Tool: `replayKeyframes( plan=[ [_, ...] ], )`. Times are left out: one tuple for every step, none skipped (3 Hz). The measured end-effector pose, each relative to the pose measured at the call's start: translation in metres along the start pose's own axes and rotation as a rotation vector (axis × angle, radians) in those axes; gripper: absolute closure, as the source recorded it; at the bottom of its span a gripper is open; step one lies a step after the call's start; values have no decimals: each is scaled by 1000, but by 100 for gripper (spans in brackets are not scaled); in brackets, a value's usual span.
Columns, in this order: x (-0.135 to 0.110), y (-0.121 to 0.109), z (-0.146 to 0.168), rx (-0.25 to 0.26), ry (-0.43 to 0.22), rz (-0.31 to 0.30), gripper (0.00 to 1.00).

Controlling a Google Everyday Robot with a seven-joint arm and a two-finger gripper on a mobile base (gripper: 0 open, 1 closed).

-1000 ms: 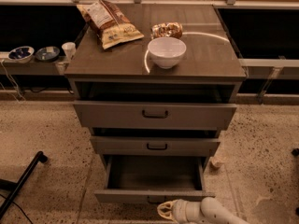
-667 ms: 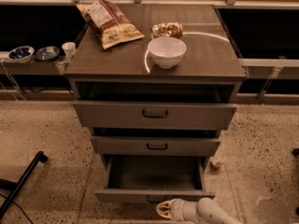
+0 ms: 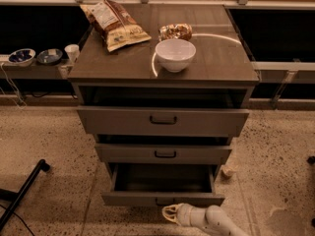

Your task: Close bottom drawer

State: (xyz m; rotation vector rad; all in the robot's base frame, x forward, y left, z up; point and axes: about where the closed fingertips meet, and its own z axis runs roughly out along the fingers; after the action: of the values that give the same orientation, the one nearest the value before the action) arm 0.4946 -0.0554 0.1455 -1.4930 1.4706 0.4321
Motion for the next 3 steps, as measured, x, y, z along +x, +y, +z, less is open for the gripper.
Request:
replayKeyframes(
  plan=[
    [-9, -17, 5, 36, -20, 6, 100],
    [-20, -41, 13, 61, -59, 18, 100],
    [-20, -60, 27, 59, -91, 48, 100]
  ],
)
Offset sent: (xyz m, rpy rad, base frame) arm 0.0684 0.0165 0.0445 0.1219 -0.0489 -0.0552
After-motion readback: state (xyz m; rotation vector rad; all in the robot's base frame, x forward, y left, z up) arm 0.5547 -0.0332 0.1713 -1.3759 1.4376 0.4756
